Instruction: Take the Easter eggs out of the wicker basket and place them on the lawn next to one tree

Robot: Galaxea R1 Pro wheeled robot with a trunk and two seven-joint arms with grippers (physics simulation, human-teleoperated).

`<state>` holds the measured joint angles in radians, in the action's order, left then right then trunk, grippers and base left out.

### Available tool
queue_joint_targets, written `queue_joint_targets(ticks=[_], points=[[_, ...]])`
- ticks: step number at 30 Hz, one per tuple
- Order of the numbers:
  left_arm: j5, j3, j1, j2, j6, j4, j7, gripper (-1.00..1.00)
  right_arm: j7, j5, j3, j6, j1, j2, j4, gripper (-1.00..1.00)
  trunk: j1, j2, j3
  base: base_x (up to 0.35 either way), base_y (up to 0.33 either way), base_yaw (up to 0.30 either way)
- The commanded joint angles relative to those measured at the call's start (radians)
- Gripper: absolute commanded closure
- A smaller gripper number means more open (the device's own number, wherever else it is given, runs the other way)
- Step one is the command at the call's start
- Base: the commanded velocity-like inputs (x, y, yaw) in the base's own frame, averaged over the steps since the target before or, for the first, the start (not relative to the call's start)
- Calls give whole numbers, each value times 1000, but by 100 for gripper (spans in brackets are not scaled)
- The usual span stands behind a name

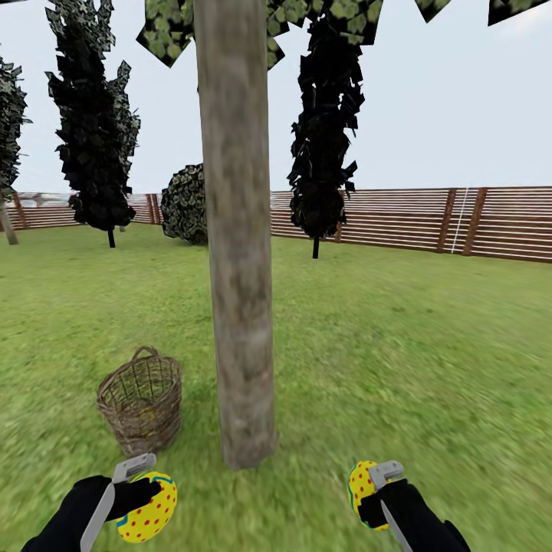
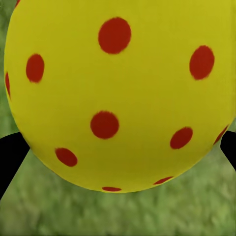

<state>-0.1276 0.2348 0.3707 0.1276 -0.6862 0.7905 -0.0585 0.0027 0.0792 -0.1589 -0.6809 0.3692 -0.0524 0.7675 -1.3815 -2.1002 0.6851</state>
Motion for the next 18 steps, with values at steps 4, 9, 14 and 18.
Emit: queue_joint_targets(ticks=[4, 9, 14, 18], points=[[-25, 12, 1, -2, -3, 1, -1, 100, -1, 8, -7, -9, 1, 6, -8, 100, -15, -29, 14, 0, 0, 0], [-33, 13, 1, -1, -3, 1, -1, 100, -1, 8, -6, -7, 1, 5, -10, 100, -34, -64, 29, 0, 0, 0], [-33, 14, 1, -1, -3, 1, -1, 100, -2, 10, -7, -6, 1, 6, -11, 100, -54, -99, 45, 0, 0, 0], [-33, 14, 1, -1, -3, 1, 0, 100, -2, 10, -8, -8, 1, 8, -11, 100, -69, -127, 58, 0, 0, 0]])
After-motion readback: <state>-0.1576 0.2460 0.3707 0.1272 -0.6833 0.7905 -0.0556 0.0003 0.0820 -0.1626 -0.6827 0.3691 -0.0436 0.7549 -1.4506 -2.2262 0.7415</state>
